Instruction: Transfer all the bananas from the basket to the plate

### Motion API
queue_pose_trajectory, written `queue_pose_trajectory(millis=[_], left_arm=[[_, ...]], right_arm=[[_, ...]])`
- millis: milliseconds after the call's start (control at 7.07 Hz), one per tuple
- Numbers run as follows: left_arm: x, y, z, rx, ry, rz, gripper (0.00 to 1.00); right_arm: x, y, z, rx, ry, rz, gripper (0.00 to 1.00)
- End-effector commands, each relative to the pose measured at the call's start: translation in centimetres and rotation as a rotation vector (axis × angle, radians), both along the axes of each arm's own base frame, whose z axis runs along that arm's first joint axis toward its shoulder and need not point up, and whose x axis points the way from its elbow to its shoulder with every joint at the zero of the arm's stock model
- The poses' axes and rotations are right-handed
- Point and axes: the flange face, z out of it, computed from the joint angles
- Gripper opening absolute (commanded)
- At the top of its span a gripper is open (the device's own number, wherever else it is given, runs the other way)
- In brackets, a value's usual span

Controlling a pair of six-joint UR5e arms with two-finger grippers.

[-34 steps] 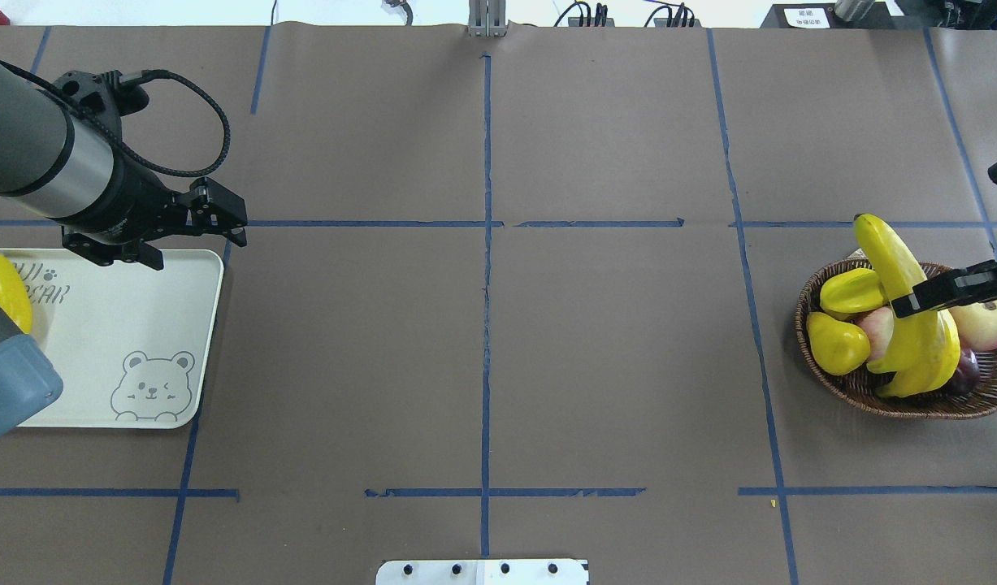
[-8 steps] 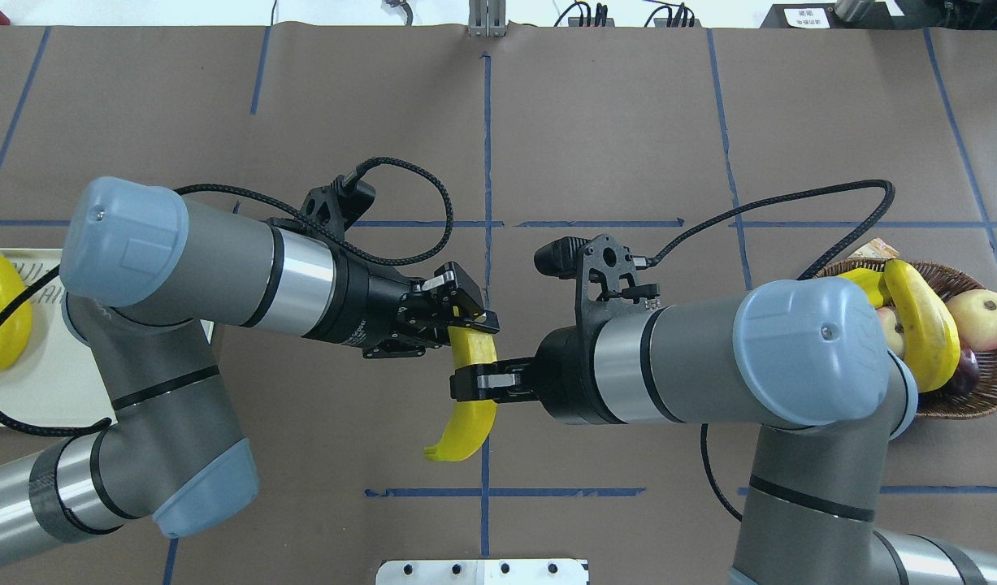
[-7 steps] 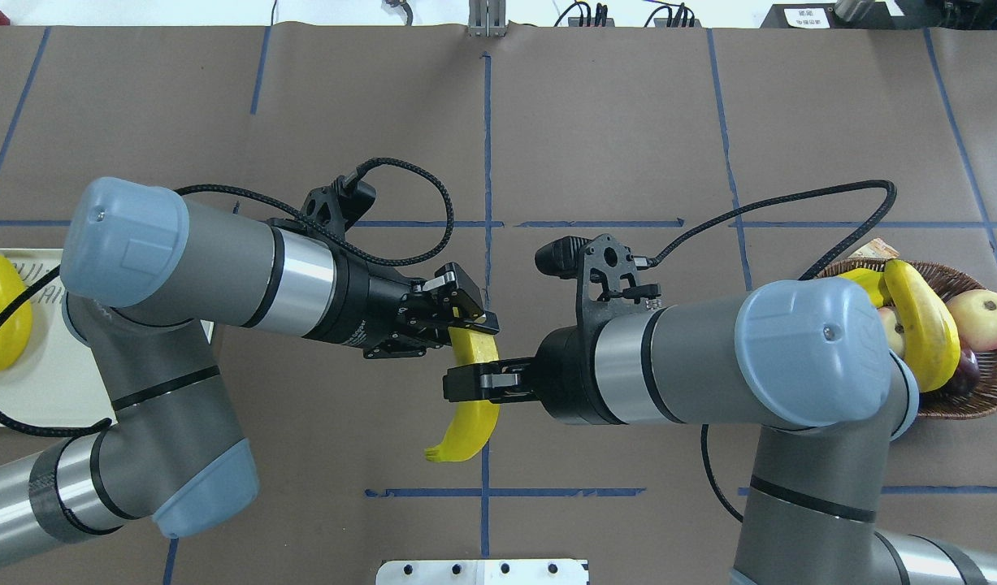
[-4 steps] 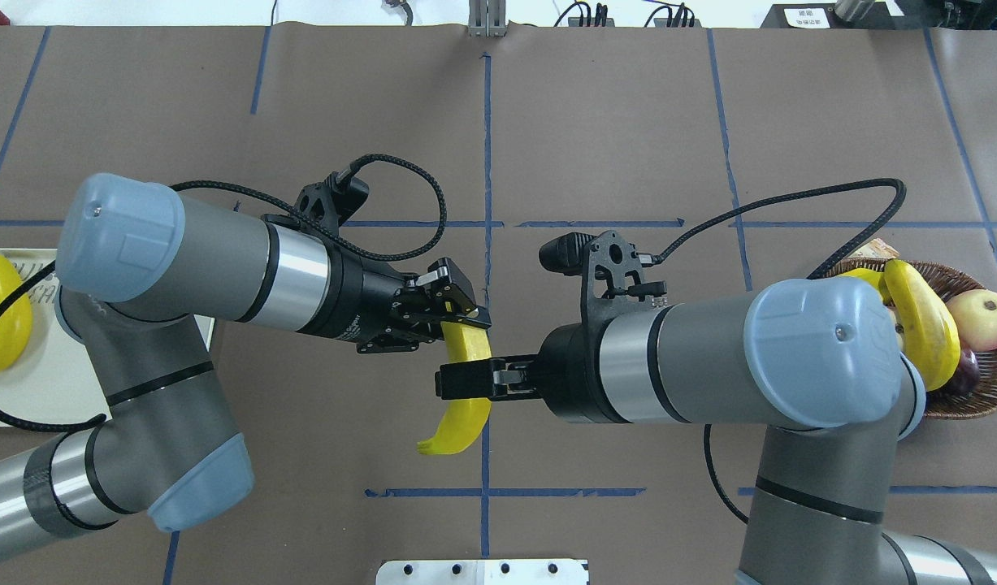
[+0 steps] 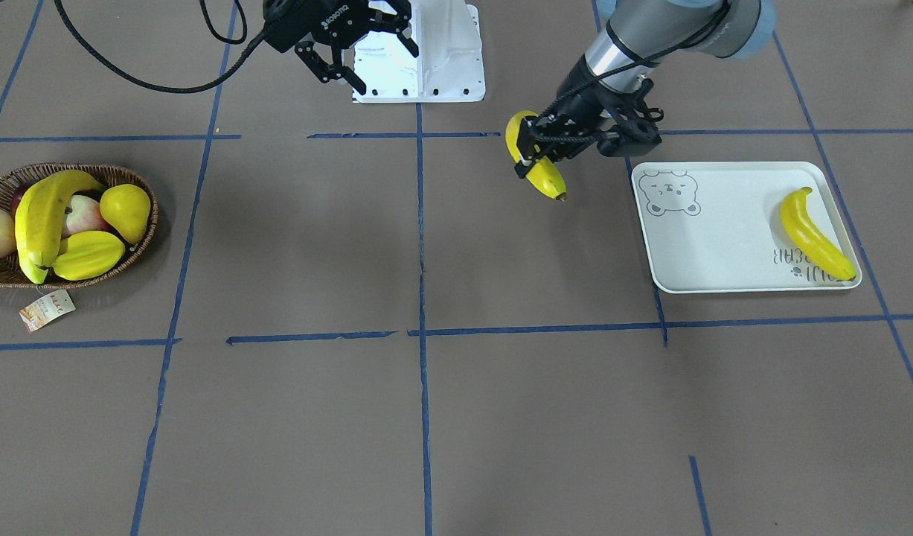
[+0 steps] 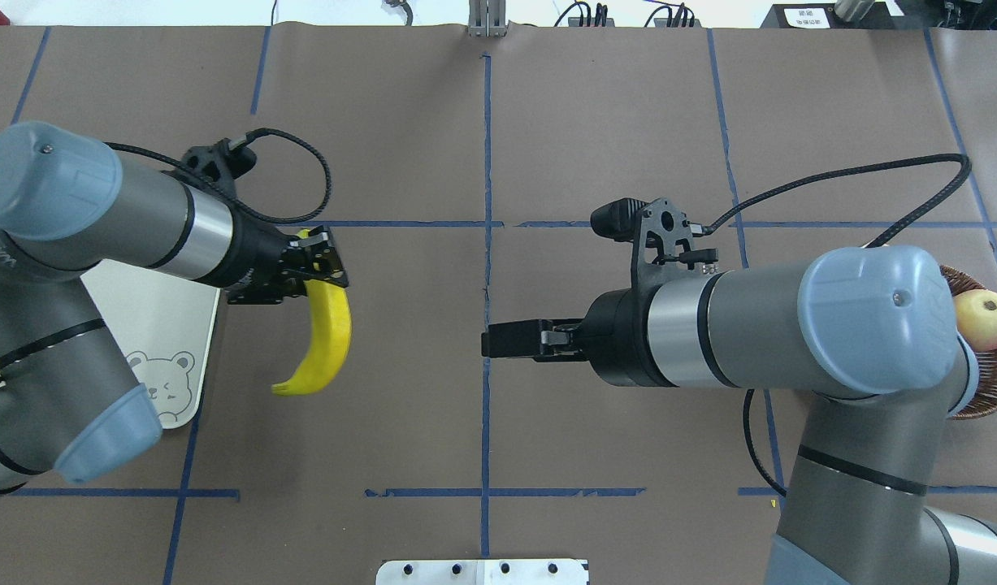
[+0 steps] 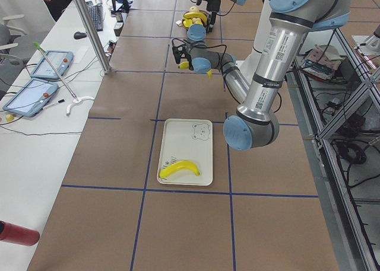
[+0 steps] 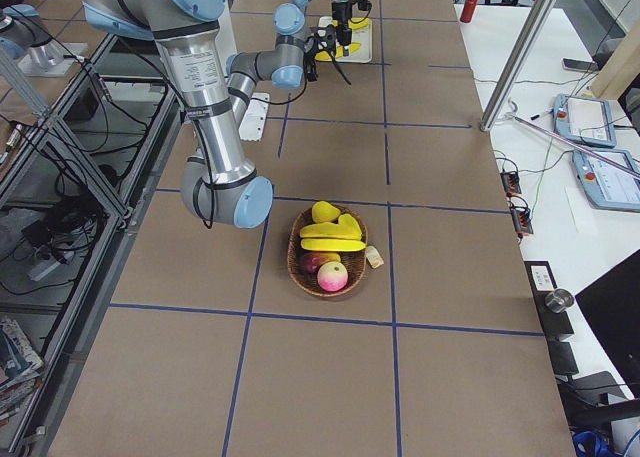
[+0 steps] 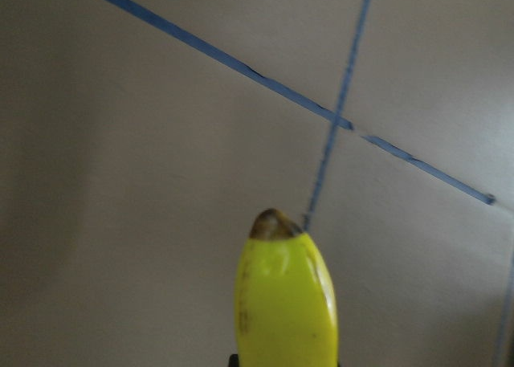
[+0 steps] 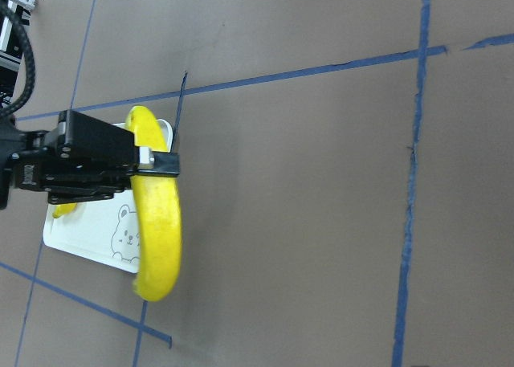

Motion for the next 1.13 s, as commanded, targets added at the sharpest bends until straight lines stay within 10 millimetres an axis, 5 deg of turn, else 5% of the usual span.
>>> queue_pose_trajectory(millis=[0, 141, 424, 990], left_arm=[[-5.1, 0.6, 11.3, 0.011, -0.254, 0.025, 0.00], [-8.2, 0.5, 15.2, -0.004, -0.314, 0.022, 0.00], [-12.5, 0.1, 19.4, -0.063, -0.374, -0.027, 0.00], [-12.2, -2.2, 25.5, -0.107, -0.491, -0.063, 0.00]], right_arm=[[1.1, -1.4, 2.1, -0.021, 0.040, 0.037, 1.00], [1.5, -1.9, 2.9, -0.029, 0.055, 0.049, 1.00], [2.2, -2.6, 4.6, -0.043, 0.085, 0.069, 1.00], [2.7, -3.2, 4.7, -0.047, 0.087, 0.086, 1.00]])
